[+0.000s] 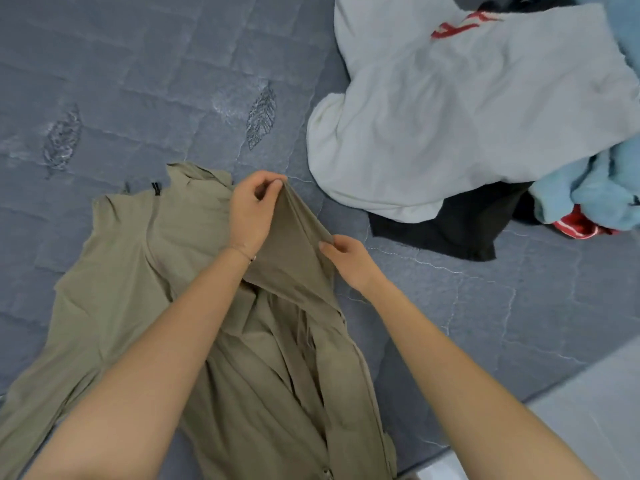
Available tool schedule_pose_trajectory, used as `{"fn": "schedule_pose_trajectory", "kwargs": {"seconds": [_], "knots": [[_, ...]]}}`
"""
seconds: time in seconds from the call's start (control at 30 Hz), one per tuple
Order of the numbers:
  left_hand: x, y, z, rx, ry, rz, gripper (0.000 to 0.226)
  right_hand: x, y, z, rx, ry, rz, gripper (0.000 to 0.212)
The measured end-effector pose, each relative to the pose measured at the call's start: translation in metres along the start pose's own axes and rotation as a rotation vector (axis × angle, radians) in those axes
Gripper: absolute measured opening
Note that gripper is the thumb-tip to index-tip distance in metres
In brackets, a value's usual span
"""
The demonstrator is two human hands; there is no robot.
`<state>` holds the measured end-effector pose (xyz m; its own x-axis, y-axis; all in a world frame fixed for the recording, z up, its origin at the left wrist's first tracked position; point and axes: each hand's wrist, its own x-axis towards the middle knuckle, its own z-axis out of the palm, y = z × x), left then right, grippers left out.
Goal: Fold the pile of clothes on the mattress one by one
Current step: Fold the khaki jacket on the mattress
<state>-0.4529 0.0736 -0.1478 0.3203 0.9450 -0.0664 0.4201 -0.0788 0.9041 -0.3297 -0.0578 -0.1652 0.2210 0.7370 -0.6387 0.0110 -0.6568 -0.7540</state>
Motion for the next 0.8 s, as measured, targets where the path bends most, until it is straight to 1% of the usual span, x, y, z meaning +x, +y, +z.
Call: {"fn": "schedule_pose_trajectory", "kwargs": {"seconds": [0.07, 0.13, 0.2, 0.27, 0.3, 0.37, 0.4, 0.47, 0.53, 0.6, 0.63, 0.7, 0.77, 0.8], "knots": [[0.002, 0.009, 0.005, 0.009, -0.004, -0.005, 0.015, -0.003, -0.008, -0.017, 0.014, 0.118, -0.032, 0.038], [0.003, 0.016, 0.013, 0.027, -0.043, -0.017, 0.017, -0.004, -0.017, -0.038, -0.013, 0.216, -0.1, 0.036], [0.003, 0.021, 0.023, 0.184, -0.126, -0.005, 0.021, -0.001, -0.023, -0.054, -0.079, 0.231, -0.174, 0.027], [0.002, 0.035, 0.036, 0.36, -0.275, -0.023, 0.028, 0.004, -0.026, -0.065, -0.12, 0.189, -0.216, 0.021], [0.002, 0.044, 0.043, 0.363, -0.383, -0.047, 0.03, 0.007, -0.027, -0.069, -0.127, 0.17, -0.222, 0.02], [0.005, 0.054, 0.057, 0.344, -0.603, -0.087, 0.026, 0.012, -0.025, -0.076, -0.134, 0.145, -0.201, 0.021], [0.005, 0.055, 0.062, 0.409, -0.685, -0.083, 0.024, 0.014, -0.022, -0.08, -0.122, 0.14, -0.179, 0.019], [0.003, 0.05, 0.071, 0.585, -0.744, -0.039, 0.015, 0.017, -0.014, -0.088, -0.071, 0.142, -0.135, 0.012], [-0.004, 0.04, 0.08, 0.692, -0.694, -0.001, 0.006, 0.016, -0.003, -0.096, -0.013, 0.165, -0.094, 0.007], [-0.012, 0.029, 0.089, 0.688, -0.578, 0.026, 0.01, 0.013, 0.01, -0.102, 0.031, 0.146, -0.066, 0.018], [-0.015, 0.024, 0.092, 0.635, -0.508, 0.018, 0.01, 0.009, 0.016, -0.104, 0.038, 0.107, -0.046, 0.026], [-0.017, 0.018, 0.098, 0.44, -0.367, -0.051, 0.009, 0.004, 0.028, -0.105, -0.004, -0.011, -0.007, 0.039], [-0.017, 0.019, 0.104, 0.242, -0.267, -0.139, 0.01, 0.003, 0.042, -0.102, -0.105, -0.086, -0.016, 0.04], [-0.016, 0.02, 0.107, 0.211, -0.235, -0.154, 0.01, 0.004, 0.047, -0.1, -0.162, -0.078, -0.034, 0.036]]}}
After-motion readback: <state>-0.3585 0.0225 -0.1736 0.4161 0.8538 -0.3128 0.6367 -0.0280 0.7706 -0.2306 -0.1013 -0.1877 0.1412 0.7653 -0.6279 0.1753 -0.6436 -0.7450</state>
